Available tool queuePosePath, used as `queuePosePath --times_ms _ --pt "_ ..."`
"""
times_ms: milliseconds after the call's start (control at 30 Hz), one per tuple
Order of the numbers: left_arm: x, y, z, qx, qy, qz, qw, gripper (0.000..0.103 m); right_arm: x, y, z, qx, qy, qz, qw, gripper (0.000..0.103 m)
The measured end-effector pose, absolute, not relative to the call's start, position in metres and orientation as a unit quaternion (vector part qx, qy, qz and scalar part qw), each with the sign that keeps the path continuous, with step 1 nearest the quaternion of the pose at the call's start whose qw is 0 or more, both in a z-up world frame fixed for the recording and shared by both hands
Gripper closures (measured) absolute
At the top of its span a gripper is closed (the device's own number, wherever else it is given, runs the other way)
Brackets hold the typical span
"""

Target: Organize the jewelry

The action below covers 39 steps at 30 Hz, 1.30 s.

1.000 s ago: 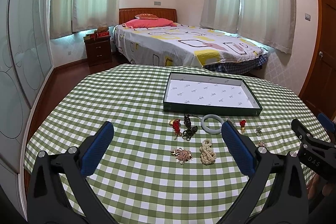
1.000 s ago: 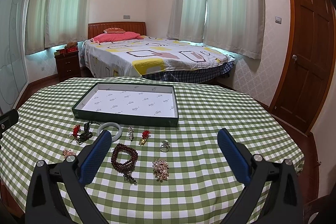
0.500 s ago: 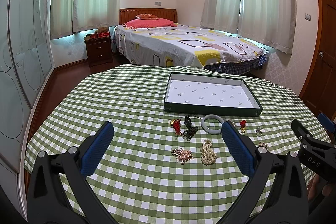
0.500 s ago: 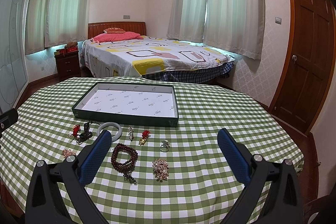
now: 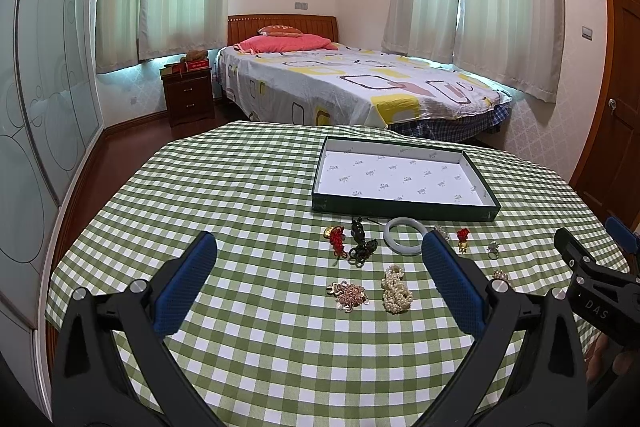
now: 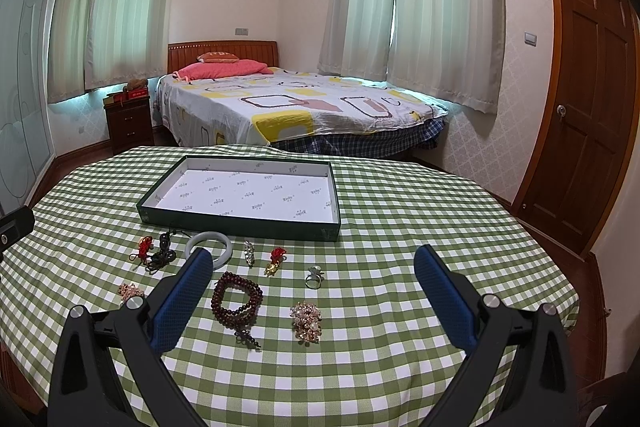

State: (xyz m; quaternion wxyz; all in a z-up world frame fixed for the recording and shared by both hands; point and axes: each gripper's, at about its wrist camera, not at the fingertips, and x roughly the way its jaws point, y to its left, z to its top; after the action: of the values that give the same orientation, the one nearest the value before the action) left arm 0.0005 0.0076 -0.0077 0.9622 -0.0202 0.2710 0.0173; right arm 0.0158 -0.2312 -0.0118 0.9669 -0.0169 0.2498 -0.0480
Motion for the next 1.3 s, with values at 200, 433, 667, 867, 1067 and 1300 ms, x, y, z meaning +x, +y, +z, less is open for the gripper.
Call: queuePosePath --times_ms 200,433,667,867,1067,1300 --pt "0.000 0.008 -0.008 -0.020 0.271 0.017 0.962 0.003 0.015 -0.232 -0.012 -0.017 0.250 -0.048 0.967 0.005" --pt "0.001 0.008 -0.008 -0.020 0.272 0.017 0.962 0.003 0.015 -0.232 -0.012 -0.018 0.251 -0.050 0.966 0.005" --pt "0.008 0.009 -0.021 -0.023 0.283 0.019 0.959 0.003 0.020 -0.232 -0.020 -0.021 0.259 -0.055 0.964 0.005" --pt "0.021 0.012 -0.041 -0.030 0.291 0.020 0.956 0.003 0.030 -0.233 -0.041 -0.023 0.268 -0.058 0.962 0.005" --pt "0.044 0.014 -0.075 -0.043 0.337 0.010 0.940 0.003 0.044 -0.243 -0.075 -0.016 0.299 -0.054 0.952 0.005" --pt "0.069 0.015 -0.108 -0.045 0.383 0.008 0.923 0.023 0.060 -0.250 -0.103 0.003 0.348 -0.040 0.937 0.005"
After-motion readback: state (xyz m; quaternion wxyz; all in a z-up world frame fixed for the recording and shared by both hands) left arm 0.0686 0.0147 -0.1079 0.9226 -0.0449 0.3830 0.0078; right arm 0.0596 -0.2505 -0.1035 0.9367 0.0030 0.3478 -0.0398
